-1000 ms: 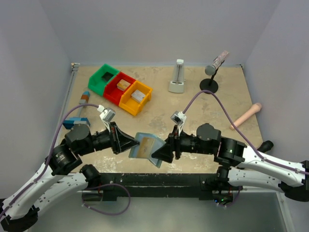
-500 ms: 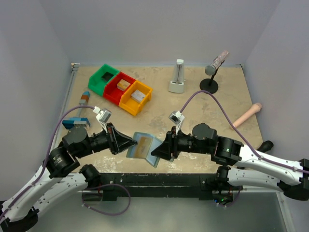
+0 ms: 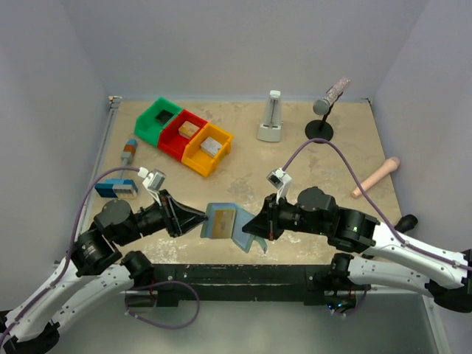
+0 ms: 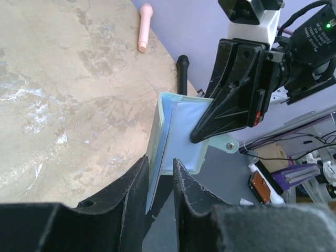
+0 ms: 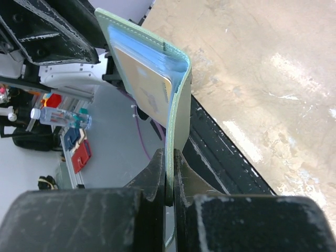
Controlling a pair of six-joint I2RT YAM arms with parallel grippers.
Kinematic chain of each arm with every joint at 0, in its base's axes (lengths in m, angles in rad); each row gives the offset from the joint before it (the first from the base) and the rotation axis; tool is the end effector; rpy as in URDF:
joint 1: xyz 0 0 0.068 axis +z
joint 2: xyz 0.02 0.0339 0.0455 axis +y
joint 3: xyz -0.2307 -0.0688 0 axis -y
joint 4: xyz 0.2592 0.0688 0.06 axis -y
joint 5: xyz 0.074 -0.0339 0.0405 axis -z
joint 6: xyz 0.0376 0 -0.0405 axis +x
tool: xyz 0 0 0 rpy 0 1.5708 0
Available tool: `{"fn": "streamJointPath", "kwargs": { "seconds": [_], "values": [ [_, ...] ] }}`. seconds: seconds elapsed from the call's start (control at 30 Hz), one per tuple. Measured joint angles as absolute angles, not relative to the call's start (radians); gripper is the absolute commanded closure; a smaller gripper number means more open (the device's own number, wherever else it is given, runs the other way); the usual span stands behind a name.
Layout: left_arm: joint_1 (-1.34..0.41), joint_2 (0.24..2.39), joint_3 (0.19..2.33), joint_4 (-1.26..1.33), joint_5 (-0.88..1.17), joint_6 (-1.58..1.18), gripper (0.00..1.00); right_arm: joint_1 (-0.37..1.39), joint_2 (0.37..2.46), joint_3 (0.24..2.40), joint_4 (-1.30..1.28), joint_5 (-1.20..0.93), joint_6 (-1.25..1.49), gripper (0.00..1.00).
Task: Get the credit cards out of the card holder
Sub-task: Place the card holder at the center of the board.
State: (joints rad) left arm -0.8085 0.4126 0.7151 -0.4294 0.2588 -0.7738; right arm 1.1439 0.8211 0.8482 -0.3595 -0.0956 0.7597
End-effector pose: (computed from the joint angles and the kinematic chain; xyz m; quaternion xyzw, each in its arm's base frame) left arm 0.0950 -0.1135 0.3265 0.0982 0.7427 -0.5341 0.3918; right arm 0.0901 0.2068 0.3130 -0.1825 0.7932 0.4947 0.3047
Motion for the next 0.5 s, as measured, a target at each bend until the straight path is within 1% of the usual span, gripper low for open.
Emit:
{"fn": "streamJointPath", "kwargs": {
  "seconds": [0.17, 0.33, 0.5],
  "values": [
    [-0.809, 0.385, 0.676, -0.426, 0.234, -0.775, 0.73, 1.133, 0.794, 0.847, -0.377, -0.101, 0.758, 1.00],
    [-0.809, 0.400, 0.667, -0.428, 0.219, -0.775, 0.69, 1.132, 0.791, 0.842, -0.382, -0.107, 0.755, 1.00],
    [-0.809, 0.396, 0.667, -0.476, 0.139, -0.773, 0.67, 1.118, 0.790, 0.828, -0.380, -0.124, 0.752, 1.00]
  ]
}}
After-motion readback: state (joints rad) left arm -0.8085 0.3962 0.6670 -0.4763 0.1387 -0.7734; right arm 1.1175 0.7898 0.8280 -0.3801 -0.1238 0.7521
